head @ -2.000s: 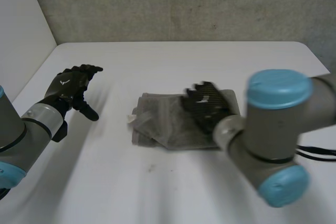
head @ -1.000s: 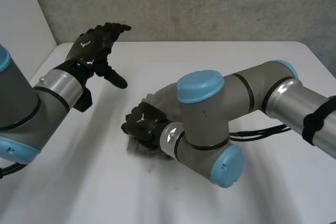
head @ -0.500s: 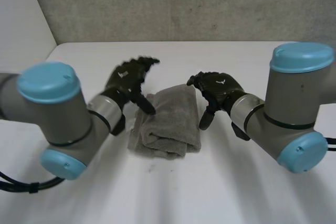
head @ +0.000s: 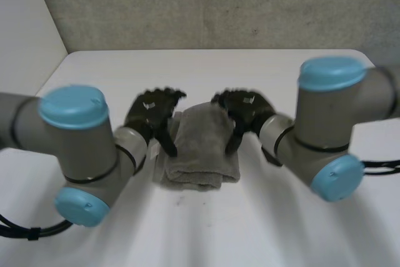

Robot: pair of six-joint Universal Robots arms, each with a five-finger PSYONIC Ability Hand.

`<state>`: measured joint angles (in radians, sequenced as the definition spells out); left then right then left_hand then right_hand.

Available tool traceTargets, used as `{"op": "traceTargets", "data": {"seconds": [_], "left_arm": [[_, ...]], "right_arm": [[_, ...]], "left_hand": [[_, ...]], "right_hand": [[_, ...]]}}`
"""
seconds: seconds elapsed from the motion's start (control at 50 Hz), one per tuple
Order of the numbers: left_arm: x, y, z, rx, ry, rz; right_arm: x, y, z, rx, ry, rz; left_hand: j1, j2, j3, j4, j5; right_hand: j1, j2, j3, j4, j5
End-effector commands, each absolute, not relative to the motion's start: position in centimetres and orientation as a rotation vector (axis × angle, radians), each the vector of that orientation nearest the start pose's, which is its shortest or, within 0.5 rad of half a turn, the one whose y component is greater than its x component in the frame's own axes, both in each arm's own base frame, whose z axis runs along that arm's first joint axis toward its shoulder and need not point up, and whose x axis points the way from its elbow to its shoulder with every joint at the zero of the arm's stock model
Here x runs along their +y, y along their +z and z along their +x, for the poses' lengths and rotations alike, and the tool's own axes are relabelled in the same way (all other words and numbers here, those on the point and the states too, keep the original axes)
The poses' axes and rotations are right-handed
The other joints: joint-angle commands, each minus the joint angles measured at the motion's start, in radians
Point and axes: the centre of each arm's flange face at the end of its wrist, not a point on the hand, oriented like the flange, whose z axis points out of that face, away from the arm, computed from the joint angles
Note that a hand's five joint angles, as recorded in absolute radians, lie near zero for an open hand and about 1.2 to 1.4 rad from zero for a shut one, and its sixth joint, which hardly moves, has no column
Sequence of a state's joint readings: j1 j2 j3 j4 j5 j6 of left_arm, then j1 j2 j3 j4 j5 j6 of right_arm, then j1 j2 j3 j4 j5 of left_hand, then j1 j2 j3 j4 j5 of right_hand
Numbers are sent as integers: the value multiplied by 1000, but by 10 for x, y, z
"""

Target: Fold the towel.

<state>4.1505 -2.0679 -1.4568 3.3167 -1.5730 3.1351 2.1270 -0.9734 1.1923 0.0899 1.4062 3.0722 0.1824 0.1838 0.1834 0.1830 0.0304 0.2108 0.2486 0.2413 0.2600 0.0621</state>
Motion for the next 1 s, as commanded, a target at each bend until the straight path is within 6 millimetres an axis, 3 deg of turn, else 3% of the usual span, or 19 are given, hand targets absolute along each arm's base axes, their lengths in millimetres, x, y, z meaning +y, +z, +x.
{"op": "traceTargets", "data": {"seconds": [0.02, 0.04, 0.06, 0.08, 0.1, 0.16, 0.2, 0.24, 1.0], "left_arm": [[-250, 271, -304, 2479, -2424, 660], [-247, 290, -299, 2451, -2456, 636], [-247, 290, -299, 2451, -2457, 636], [-246, 305, -292, 2439, -2456, 605], [-248, 319, -280, 2429, -2436, 542], [-252, 332, -265, 2411, -2404, 451], [-253, 355, -236, 2383, -2333, 301], [-251, 359, -231, 2389, -2308, 287], [-249, 359, -233, 2460, -2297, 353]], "right_arm": [[-263, 296, 310, 1972, -1872, -658], [-263, 296, 310, 1972, -1873, -658], [-266, 310, 298, 1987, -1937, -609], [-271, 323, 285, 2002, -1992, -558], [-271, 323, 285, 2002, -1992, -558], [-277, 339, 265, 2041, -2038, -494], [-280, 344, 258, 2065, -2041, -476], [-283, 349, 250, 2098, -2037, -459], [-275, 348, 248, 2119, -2012, -477]], "left_hand": [[31, 30, 30, 30, 9], [31, 30, 30, 30, 9], [31, 30, 30, 30, 9], [31, 30, 30, 30, 9], [19, 18, 18, 19, -3], [8, 6, 7, 7, -15], [-7, -9, -8, -8, -30], [-7, -9, -8, -8, -30], [-7, -9, -8, -8, -30]], "right_hand": [[-36, -74, -67, -85, -62], [-36, -74, -67, -85, -62], [-36, -74, -67, -85, -62], [-36, -74, -67, -85, -62], [-36, -74, -67, -85, -62], [-36, -74, -67, -85, -62], [-36, -74, -67, -85, -62], [-36, -74, -67, -85, -62], [-36, -74, -67, -85, -62]]}}
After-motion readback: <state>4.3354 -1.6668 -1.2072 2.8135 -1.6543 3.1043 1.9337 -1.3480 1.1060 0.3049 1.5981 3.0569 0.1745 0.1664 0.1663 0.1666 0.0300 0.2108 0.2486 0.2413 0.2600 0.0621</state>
